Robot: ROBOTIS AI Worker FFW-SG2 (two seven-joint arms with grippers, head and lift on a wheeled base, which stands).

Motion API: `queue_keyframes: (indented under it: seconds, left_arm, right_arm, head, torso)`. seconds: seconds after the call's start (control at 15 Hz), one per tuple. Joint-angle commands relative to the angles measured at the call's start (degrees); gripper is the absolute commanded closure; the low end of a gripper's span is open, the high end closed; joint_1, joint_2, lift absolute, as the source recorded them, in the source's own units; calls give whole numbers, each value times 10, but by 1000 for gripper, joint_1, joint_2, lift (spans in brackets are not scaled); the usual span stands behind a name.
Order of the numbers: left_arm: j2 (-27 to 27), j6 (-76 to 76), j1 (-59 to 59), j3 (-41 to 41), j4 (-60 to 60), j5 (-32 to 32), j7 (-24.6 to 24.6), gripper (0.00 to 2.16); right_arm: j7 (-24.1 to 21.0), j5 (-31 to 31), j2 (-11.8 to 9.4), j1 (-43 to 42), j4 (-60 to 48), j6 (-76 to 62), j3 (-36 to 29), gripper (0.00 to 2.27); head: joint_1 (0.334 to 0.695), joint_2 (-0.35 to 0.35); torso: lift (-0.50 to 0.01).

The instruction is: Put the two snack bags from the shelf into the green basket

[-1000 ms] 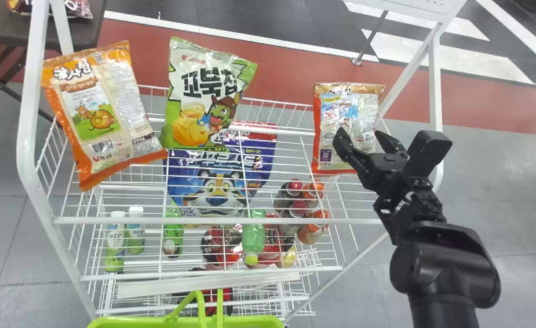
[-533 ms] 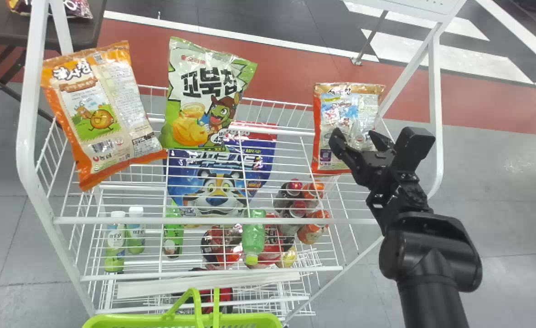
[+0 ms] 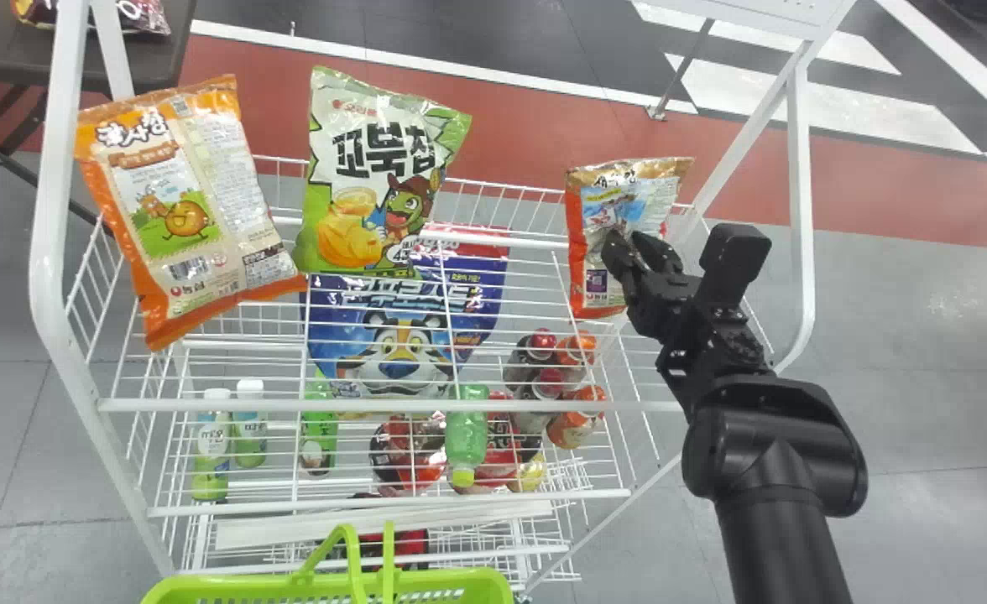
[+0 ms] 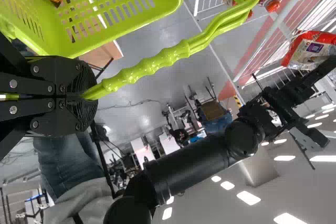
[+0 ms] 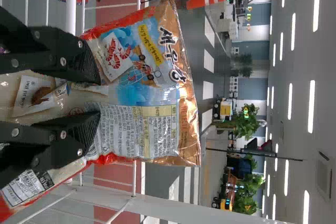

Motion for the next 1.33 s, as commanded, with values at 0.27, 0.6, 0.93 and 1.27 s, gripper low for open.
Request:
queue_keyframes:
  seconds: [0.27, 0.6, 0.93, 1.27]
  left_arm:
    - [-1, -1, 0, -1, -1, 0, 1, 1835]
    - [-1, -1, 0, -3, -2, 0, 0, 1835]
    - [-1, -1, 0, -3, -1, 0, -2, 1835]
    - [-1, -1, -1, -3, -1, 0, -2, 1835]
  right_arm:
    - [0, -27, 4, 55, -66, -20, -7, 2243]
    - [2, -76, 6, 133, -220, 27, -8, 2243]
    - [6, -125, 24, 225, -409, 182, -29, 2243]
    - [38, -216, 47, 283, -552, 490, -108, 2243]
  head:
    - [695, -350]
    - [695, -350]
    - [695, -350]
    - [695, -350]
  torso:
    - [-10]
    - [-10]
    - [-10]
    - [-10]
